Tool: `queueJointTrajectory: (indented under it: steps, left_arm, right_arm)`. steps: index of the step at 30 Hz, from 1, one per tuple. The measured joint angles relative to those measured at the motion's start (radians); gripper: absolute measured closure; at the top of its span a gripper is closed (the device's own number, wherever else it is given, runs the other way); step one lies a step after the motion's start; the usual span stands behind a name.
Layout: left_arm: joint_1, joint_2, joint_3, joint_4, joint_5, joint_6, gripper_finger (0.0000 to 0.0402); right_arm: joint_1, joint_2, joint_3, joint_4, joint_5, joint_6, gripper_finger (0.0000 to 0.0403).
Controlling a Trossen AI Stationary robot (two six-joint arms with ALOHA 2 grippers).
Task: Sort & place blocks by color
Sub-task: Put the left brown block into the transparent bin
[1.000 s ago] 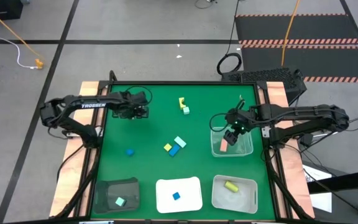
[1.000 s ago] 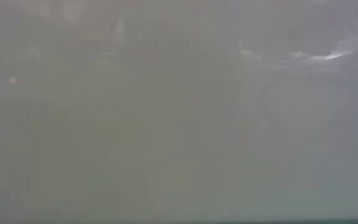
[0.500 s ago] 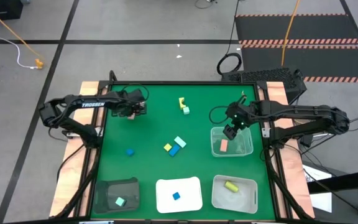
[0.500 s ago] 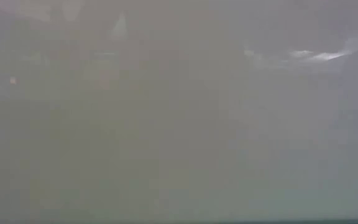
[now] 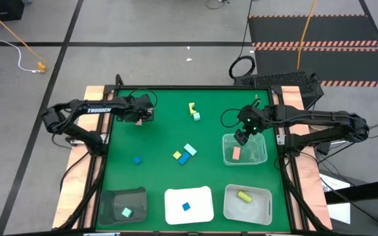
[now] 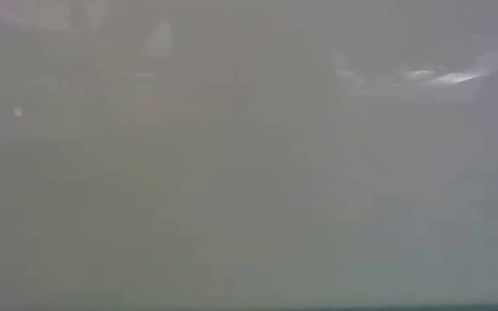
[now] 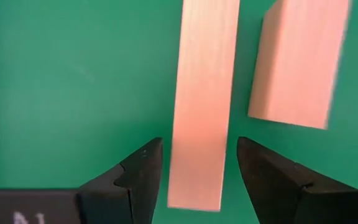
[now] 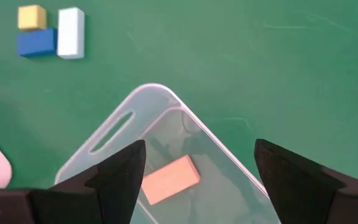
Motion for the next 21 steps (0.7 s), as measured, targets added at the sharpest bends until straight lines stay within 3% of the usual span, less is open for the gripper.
queueJointTrajectory:
  steps: [9,12,16,21]
  left_arm:
    - [-0.004,0.119,0.010,0.008,0.019,-0.061,0.0195]
    - [-0.008,0.109,0.007,0.010,0.022,-0.080,0.0214]
    - [-0.008,0.075,0.002,0.000,0.035,-0.080,0.0272]
    - [-0.027,0.009,-0.004,-0.043,0.067,-0.080,0.0271]
  right_arm:
    - [0.000,0.000,0.000,0.025,-0.001,0.011,0.0110]
    - [0.000,0.000,0.000,0.025,-0.001,0.011,0.0110]
    - [0.000,0.000,0.000,0.025,0.000,0.012,0.0110]
    - [0.000,0.000,0.000,0.026,-0.001,0.012,0.0110]
